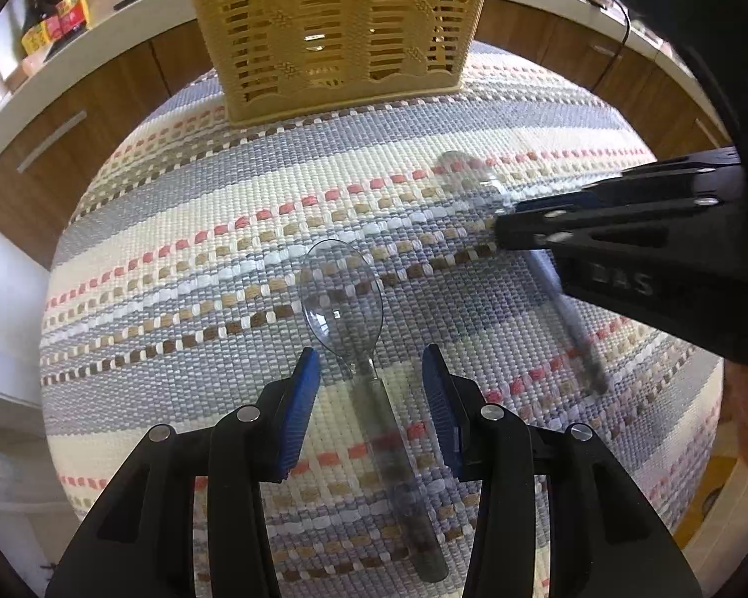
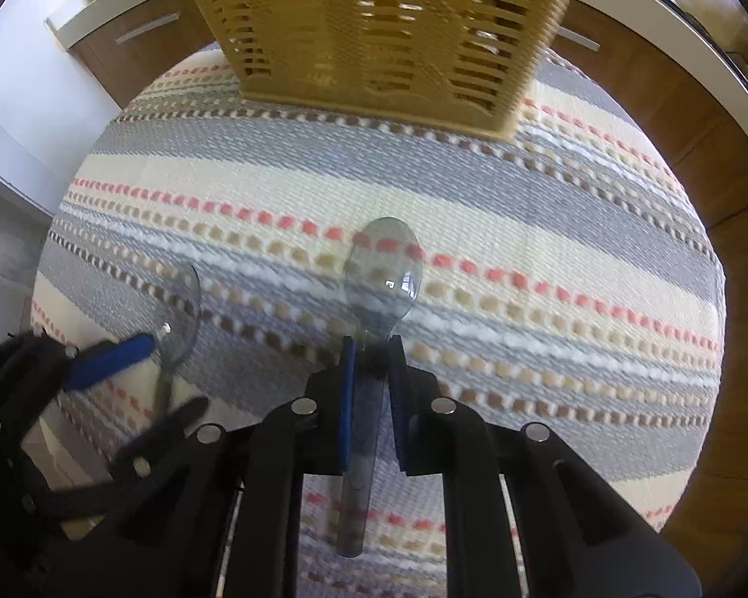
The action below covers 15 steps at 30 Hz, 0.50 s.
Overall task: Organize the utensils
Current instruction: 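Grasp a clear spoon with the left tool while the right tool grasps the last spoon, then lift both held spoons up over the yellow basket with both tools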
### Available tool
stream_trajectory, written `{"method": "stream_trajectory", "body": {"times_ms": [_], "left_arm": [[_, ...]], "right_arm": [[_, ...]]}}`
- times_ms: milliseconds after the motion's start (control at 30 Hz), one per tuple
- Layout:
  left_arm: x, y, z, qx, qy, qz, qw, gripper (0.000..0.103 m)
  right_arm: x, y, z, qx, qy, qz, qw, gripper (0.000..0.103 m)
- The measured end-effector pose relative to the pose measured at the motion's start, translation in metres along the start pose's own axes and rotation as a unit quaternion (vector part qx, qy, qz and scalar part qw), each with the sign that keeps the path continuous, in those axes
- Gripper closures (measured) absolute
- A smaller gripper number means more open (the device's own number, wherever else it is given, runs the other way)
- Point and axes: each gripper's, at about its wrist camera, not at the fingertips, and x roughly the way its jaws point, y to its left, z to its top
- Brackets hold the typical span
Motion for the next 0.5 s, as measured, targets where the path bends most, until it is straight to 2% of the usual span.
{"method": "stream_trajectory", "body": {"times_ms": [100, 133, 167, 233, 300, 367, 500], "left_arm": [[0.003, -0.008, 0.003, 0.017, 0.008, 0.015, 0.9997, 0.068], [0.002, -0.010, 0.004, 0.020, 0.010, 0.014, 0.9997, 0.077], [0.003, -0.012, 0.005, 0.024, 0.011, 0.017, 0.9995, 0.078], [0.004, -0.016, 0.006, 0.030, 0.009, 0.019, 0.9993, 0.092], [0.004, -0.016, 0.006, 0.027, 0.007, 0.020, 0.9994, 0.093], [0.002, -0.013, 0.006, 0.017, -0.002, 0.007, 0.9998, 0.093], [-0.018, -0.005, 0.005, -0.001, -0.039, -0.014, 0.9991, 0.093]], "right_arm": [[-0.001, -0.005, -0.007, -0.001, 0.003, -0.003, 1.000, 0.092], [-0.002, -0.007, -0.009, 0.000, 0.004, -0.002, 1.000, 0.092], [-0.003, -0.012, -0.013, 0.001, 0.005, 0.001, 1.000, 0.092], [-0.006, -0.017, -0.020, 0.002, 0.004, 0.009, 1.000, 0.092], [-0.010, -0.024, -0.026, 0.005, -0.001, 0.018, 1.000, 0.092], [-0.017, -0.032, -0.032, 0.005, -0.010, 0.033, 0.999, 0.093], [-0.042, -0.039, -0.041, -0.007, -0.044, 0.054, 0.998, 0.093]]}}
